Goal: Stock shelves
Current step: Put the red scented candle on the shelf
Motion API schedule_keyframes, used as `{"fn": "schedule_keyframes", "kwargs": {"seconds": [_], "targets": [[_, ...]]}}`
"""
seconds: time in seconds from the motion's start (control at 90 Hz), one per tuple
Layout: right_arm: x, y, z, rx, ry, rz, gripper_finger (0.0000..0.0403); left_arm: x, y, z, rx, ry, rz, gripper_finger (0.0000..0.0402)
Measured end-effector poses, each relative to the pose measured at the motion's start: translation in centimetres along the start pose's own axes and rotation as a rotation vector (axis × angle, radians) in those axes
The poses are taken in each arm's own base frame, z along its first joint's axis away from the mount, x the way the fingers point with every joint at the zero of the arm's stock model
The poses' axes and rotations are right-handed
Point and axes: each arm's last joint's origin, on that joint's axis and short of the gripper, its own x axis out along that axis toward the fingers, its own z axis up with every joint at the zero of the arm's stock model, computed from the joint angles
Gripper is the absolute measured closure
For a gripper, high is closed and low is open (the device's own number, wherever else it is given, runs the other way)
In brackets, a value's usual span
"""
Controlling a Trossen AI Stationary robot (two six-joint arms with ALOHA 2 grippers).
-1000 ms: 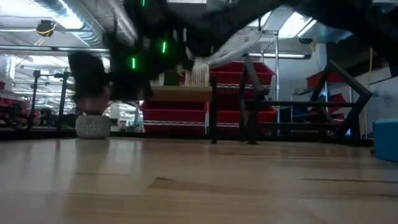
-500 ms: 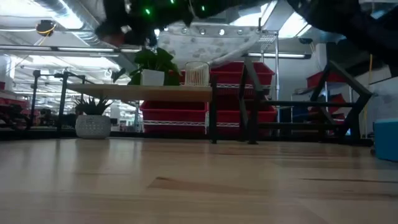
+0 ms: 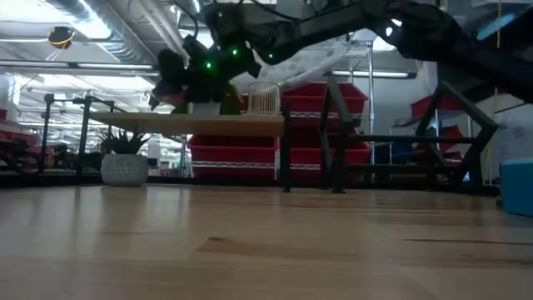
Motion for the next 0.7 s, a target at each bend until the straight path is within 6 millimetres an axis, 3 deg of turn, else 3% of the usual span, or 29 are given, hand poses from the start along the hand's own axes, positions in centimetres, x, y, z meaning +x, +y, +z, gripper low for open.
{"fn": "schedule_keyframes", "kwargs": {"seconds": [0.244,0.522,0.7], "targets": [[0.6,0.3,-0.9,-0.007,0.003,-0.002,0.0078,1.2,0.2,0.2,-0.006,0.038,0.044,0.0203],[0.6,0.4,-0.6,-0.008,-0.035,0.01,0.0074,1.4,0.3,0.2,-0.008,0.043,0.051,0.0203],[-0.1,1.8,0.5,-0.04,-0.049,0.055,0.0073,1.3,0.4,0.5,-0.02,0.032,0.045,0.0203]]}}
